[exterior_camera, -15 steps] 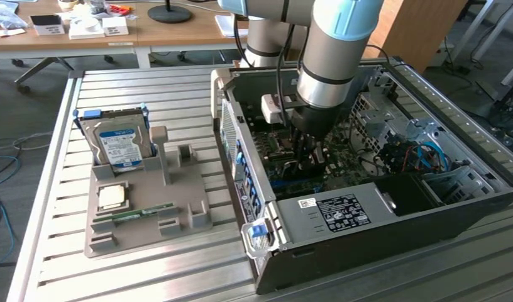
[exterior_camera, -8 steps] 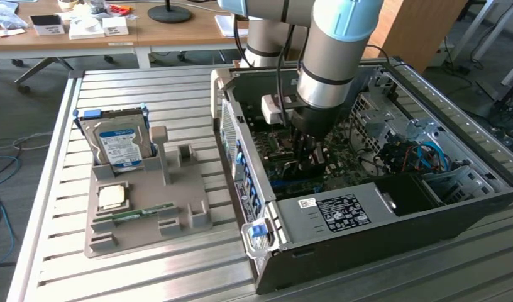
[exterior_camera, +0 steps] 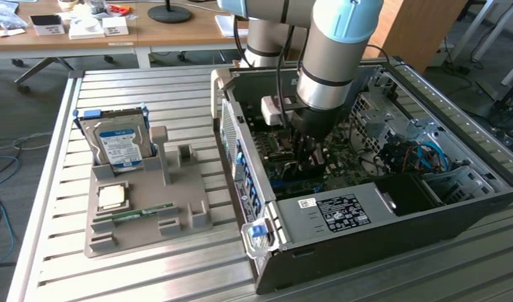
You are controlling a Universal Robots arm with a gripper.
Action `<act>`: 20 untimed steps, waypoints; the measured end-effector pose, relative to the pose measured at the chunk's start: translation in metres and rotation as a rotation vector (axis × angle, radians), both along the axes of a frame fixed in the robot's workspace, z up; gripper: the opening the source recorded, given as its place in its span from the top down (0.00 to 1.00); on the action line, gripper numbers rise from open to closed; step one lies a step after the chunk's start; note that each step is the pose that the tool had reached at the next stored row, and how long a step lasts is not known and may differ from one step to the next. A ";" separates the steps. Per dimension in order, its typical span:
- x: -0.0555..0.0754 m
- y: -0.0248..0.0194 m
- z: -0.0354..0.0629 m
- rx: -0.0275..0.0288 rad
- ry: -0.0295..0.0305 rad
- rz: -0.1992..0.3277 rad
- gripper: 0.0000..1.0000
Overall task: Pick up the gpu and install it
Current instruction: 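Insert the gpu into the slot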
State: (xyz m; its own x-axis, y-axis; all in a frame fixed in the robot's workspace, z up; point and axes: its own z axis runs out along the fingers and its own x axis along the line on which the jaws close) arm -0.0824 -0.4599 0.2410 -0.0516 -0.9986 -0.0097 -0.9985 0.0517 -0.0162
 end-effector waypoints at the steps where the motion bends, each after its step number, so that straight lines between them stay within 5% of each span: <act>1: 0.000 -0.0003 0.0001 -0.0003 0.0001 0.000 0.73; 20: -0.002 -0.0005 0.0003 -0.0012 0.0006 0.000 0.73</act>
